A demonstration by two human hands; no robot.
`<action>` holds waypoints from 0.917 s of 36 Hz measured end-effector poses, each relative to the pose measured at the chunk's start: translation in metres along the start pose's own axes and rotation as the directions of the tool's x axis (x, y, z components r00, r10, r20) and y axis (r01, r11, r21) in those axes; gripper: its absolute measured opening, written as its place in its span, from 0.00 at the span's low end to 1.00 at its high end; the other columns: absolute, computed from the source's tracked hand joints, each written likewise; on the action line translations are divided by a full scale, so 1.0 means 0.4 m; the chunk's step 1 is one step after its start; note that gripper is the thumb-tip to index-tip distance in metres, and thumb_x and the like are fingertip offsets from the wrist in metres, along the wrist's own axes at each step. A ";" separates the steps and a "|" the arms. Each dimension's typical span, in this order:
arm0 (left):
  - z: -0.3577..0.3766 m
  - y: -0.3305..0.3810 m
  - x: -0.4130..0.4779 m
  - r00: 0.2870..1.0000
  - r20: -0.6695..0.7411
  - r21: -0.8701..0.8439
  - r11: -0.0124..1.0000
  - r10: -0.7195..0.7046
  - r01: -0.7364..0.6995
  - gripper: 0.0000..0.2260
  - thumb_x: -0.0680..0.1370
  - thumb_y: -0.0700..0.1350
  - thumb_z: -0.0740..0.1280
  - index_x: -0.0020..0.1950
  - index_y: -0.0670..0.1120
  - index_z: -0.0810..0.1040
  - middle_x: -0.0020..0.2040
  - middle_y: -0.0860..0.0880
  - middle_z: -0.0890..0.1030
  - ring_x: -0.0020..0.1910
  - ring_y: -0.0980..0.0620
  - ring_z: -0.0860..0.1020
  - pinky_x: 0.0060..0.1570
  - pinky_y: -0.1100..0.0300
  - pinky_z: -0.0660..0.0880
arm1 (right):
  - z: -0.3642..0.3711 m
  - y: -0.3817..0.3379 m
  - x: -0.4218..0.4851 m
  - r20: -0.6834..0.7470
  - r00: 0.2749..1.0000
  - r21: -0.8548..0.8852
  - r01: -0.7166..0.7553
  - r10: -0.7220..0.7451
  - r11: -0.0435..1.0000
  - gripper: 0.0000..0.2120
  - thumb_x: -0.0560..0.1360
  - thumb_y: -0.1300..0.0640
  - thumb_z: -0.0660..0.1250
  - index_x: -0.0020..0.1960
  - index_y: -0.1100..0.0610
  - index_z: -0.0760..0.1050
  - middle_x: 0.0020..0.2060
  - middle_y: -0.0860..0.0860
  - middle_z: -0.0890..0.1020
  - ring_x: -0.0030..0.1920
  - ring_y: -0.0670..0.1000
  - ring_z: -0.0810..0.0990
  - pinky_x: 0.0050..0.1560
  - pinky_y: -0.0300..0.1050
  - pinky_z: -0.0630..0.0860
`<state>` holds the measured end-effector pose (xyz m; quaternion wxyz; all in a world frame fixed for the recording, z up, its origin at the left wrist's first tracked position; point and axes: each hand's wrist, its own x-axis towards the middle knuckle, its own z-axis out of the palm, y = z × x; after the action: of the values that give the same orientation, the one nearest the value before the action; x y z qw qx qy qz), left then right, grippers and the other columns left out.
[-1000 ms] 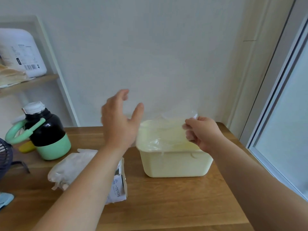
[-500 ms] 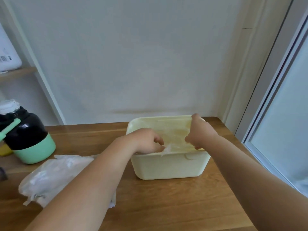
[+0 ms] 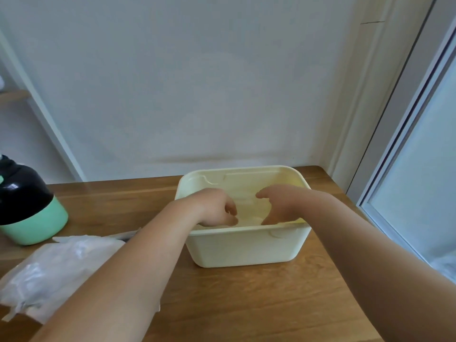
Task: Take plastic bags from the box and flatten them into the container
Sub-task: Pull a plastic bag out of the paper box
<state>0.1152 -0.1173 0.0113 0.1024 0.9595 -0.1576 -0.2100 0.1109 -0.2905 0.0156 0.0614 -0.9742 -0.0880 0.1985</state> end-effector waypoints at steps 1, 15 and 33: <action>-0.003 -0.007 -0.005 0.999 -0.049 -0.015 1.000 0.008 -0.008 0.18 0.79 0.52 0.66 0.68 0.52 0.75 0.64 0.53 0.76 0.62 0.52 0.75 0.61 0.59 0.72 | 0.006 0.003 0.008 0.043 0.999 0.002 -0.014 0.014 1.000 0.39 0.72 0.50 0.72 0.77 0.50 0.54 0.75 0.48 0.60 0.73 0.52 0.62 0.69 0.48 0.63; -0.033 -0.059 -0.107 0.867 -0.497 -0.224 0.966 0.001 -0.129 0.11 0.79 0.49 0.64 0.59 0.56 0.80 0.55 0.60 0.80 0.48 0.62 0.75 0.51 0.65 0.70 | -0.024 -0.044 -0.042 -0.467 0.881 0.414 0.145 0.073 0.899 0.18 0.77 0.59 0.58 0.64 0.50 0.74 0.56 0.47 0.79 0.46 0.49 0.78 0.50 0.42 0.75; 0.027 -0.290 -0.435 0.822 -0.537 -0.189 0.977 -0.190 0.102 0.12 0.82 0.44 0.60 0.62 0.53 0.79 0.59 0.55 0.80 0.58 0.56 0.76 0.54 0.64 0.70 | 0.120 -0.433 -0.107 -0.531 0.812 0.498 0.530 -0.243 0.686 0.12 0.78 0.60 0.60 0.57 0.56 0.78 0.37 0.40 0.75 0.38 0.42 0.74 0.39 0.32 0.68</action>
<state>-0.0094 0.0492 0.0357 0.1998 0.9777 -0.0308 0.0570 0.0278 -0.1258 0.0146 0.4398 -0.8729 -0.2105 -0.0182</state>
